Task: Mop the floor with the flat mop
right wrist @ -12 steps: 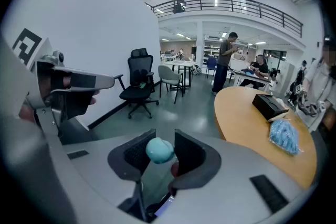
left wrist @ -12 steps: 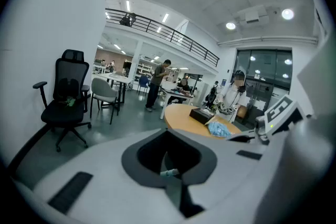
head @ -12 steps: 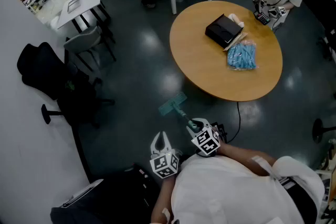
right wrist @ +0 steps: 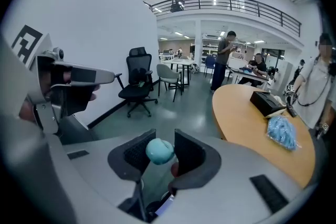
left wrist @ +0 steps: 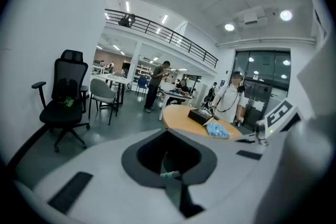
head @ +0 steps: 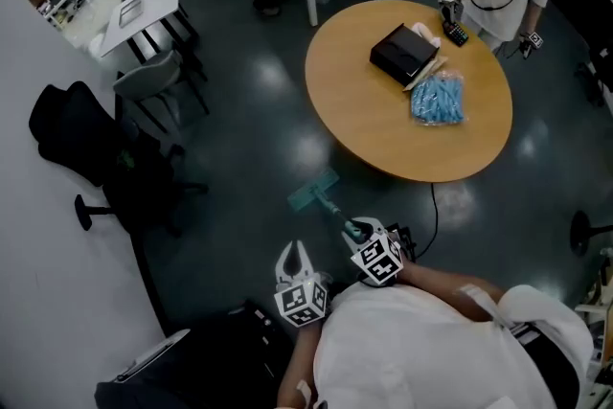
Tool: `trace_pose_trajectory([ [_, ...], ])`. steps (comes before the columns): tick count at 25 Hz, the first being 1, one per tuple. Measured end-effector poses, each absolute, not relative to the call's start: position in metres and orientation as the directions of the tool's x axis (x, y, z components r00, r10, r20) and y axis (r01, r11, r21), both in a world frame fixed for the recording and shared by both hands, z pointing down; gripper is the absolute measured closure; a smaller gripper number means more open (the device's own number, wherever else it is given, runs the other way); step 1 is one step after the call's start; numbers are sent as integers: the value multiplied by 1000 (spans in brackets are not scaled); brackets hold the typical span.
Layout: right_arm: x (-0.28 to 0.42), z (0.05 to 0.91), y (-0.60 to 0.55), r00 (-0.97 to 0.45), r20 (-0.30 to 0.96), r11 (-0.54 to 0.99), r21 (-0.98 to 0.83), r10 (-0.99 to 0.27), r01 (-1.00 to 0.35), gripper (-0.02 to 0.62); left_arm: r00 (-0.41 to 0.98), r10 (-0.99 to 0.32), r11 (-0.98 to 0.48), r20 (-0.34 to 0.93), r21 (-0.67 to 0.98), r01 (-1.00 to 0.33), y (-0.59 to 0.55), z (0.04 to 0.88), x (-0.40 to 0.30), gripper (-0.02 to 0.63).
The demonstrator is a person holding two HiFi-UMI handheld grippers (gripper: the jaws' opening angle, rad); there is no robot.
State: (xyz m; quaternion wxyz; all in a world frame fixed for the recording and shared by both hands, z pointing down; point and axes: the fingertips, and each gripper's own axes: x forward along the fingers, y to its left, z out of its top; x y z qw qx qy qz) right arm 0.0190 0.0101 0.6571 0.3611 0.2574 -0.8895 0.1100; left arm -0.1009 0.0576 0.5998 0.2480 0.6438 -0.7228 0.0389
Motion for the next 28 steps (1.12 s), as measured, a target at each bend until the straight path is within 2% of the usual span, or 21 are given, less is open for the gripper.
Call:
trace_pose_trajectory([
  [9,48,686,12,-531,761,794,-36,-372,-607,480,-51,-911,170,409,261,-950,54,599,-106,601],
  [14,28,677,-11,-547,691,789,54,-472,-612,485,-49,-908,174,416,270,-947,46,602,-111,601],
  [21,-7,662,-45,-596,642,775,-4,-483,-632,486,-66,-895,200,442,265,-943,41,610,-116,601],
  [28,11,668,-49,-536,729,766,-26,-425,-643,486,-84,-892,218,444,259,-941,33,607,-121,601],
])
